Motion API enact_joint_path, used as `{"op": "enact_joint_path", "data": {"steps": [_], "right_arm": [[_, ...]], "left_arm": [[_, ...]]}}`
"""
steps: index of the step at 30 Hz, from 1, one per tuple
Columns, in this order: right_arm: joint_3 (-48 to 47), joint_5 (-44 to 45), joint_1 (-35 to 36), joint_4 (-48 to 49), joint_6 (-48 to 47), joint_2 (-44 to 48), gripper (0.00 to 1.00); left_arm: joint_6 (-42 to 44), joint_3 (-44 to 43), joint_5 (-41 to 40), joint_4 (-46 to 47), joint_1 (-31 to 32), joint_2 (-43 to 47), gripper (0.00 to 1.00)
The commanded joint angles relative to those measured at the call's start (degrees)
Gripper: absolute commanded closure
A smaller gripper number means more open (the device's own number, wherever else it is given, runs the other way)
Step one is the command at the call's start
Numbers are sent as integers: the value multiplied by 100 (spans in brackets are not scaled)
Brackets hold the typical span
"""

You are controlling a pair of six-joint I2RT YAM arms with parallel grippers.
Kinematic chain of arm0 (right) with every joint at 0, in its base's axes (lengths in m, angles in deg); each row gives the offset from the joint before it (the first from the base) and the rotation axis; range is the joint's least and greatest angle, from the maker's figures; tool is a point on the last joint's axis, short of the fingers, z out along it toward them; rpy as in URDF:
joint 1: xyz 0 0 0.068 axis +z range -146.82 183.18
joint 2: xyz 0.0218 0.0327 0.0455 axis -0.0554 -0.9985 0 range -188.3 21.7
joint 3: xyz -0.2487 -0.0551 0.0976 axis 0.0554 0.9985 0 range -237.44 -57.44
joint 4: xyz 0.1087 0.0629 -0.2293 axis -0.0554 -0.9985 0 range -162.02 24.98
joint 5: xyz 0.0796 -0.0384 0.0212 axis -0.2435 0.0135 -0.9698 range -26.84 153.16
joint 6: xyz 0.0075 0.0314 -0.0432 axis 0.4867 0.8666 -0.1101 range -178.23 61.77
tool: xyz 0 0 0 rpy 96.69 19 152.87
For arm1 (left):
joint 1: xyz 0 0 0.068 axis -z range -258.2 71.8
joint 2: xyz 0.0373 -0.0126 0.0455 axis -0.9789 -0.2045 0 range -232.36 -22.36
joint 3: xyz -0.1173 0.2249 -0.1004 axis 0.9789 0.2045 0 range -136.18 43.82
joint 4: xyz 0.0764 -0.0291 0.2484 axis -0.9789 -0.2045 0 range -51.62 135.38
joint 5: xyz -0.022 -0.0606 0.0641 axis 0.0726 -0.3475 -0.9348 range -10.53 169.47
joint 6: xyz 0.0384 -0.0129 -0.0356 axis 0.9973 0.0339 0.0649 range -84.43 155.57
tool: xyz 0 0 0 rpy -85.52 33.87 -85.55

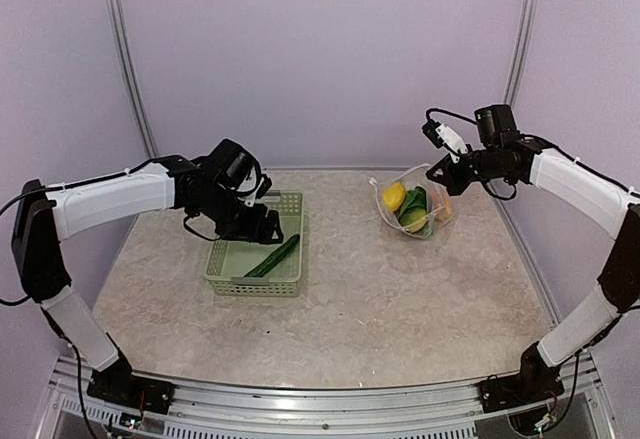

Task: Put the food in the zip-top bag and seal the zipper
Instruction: Pick up the fake vegetable from the bin.

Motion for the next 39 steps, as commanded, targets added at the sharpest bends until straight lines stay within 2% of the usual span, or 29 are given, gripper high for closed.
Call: {"op": "enact_joint_path", "data": {"steps": [1,8,22,39], "right_arm": [[423,-531,15,659,-61,406,100],[780,-930,12,872,-36,556,100],[1013,-1046,12,981,-57,656,100],[1151,-1103,16,1025,-119,726,100]], "left_arm": [[225,225,234,-503,26,-71,24],[566,822,582,-330,-186,-35,38],[857,1050,653,19,-480,-584,48],[1421,768,-143,-492,-510,-890,51]]}}
